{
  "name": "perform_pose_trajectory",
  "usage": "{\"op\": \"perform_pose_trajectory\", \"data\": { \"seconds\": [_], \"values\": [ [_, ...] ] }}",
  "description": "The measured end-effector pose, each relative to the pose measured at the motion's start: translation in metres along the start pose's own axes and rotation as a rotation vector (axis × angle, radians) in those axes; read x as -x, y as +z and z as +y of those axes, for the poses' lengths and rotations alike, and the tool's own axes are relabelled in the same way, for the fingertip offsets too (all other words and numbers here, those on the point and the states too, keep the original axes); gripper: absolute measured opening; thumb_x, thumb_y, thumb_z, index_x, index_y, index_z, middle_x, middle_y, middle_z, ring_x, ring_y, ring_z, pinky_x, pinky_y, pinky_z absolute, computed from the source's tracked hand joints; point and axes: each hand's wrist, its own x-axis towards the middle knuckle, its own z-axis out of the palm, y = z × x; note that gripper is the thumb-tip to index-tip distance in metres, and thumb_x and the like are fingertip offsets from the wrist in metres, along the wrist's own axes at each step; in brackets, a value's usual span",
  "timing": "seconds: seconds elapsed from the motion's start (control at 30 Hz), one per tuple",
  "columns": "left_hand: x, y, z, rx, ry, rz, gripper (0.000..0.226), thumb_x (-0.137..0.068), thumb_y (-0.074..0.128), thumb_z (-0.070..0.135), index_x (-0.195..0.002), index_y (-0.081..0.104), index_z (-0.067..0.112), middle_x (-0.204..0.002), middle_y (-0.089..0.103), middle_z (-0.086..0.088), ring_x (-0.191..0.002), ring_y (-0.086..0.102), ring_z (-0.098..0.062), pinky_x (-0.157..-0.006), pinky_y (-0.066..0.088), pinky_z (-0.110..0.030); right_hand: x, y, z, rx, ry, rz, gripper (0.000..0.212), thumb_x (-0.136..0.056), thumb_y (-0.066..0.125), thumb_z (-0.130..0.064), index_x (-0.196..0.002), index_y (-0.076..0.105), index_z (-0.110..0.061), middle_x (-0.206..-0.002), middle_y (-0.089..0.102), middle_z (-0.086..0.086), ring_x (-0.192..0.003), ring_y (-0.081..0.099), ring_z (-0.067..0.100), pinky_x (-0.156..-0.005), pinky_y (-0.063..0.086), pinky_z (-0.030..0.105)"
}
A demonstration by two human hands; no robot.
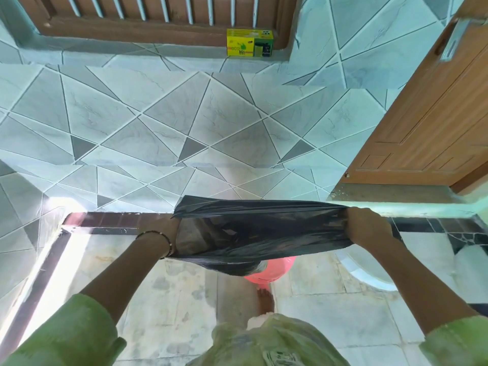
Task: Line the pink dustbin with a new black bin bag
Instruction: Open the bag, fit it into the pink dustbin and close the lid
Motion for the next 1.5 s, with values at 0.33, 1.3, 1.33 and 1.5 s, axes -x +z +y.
{"op": "perform_pose_trajectory", "data": {
  "seconds": [0.33, 1.3, 1.33, 1.5],
  "values": [
    [-0.019, 0.014, 0.016, 0.008, 0.038, -0.134, 0.051, -0.079, 0.057, 0.026, -0.128, 0.041, 0.027, -0.12, 0.062, -0.004, -0.11, 0.06, -0.028, -0.087, 0.052, -0.04, -0.012, 0.012, 0.017, -0.011, 0.014, -0.092, 0.015, -0.086, 0.052, -0.007, -0.097, 0.063, -0.008, -0.096, 0.069, 0.01, -0.089, 0.066, 0.027, -0.079, 0.056, 0.036],
    [-0.139, 0.017, 0.118, 0.099, -0.03, -0.231, 0.068, -0.079, 0.056, 0.018, -0.137, 0.021, 0.019, -0.126, 0.056, -0.006, -0.1, 0.062, -0.031, -0.069, 0.043, -0.035, -0.12, 0.086, 0.035, -0.016, -0.045, -0.388, 0.024, -0.089, 0.043, -0.01, -0.11, 0.055, -0.009, -0.11, 0.063, 0.009, -0.102, 0.062, 0.026, -0.081, 0.048, 0.03],
    [-0.146, 0.02, 0.122, 0.104, -0.039, -0.234, 0.069, -0.079, 0.055, 0.018, -0.139, 0.02, 0.019, -0.127, 0.055, -0.005, -0.1, 0.062, -0.031, -0.07, 0.045, -0.036, -0.126, 0.092, 0.035, -0.023, -0.059, -0.415, 0.025, -0.09, 0.043, -0.011, -0.112, 0.054, -0.008, -0.112, 0.063, 0.009, -0.104, 0.061, 0.026, -0.083, 0.048, 0.03],
    [-0.164, 0.049, 0.147, 0.158, -0.008, -0.228, 0.072, -0.079, 0.055, 0.016, -0.14, 0.017, 0.022, -0.131, 0.052, -0.001, -0.078, 0.065, -0.026, -0.061, 0.049, -0.032, -0.154, 0.131, 0.024, -0.068, -0.045, -0.593, 0.025, -0.092, 0.041, -0.01, -0.114, 0.051, -0.006, -0.113, 0.061, 0.017, -0.103, 0.06, 0.033, -0.082, 0.048, 0.036]
  ]
}}
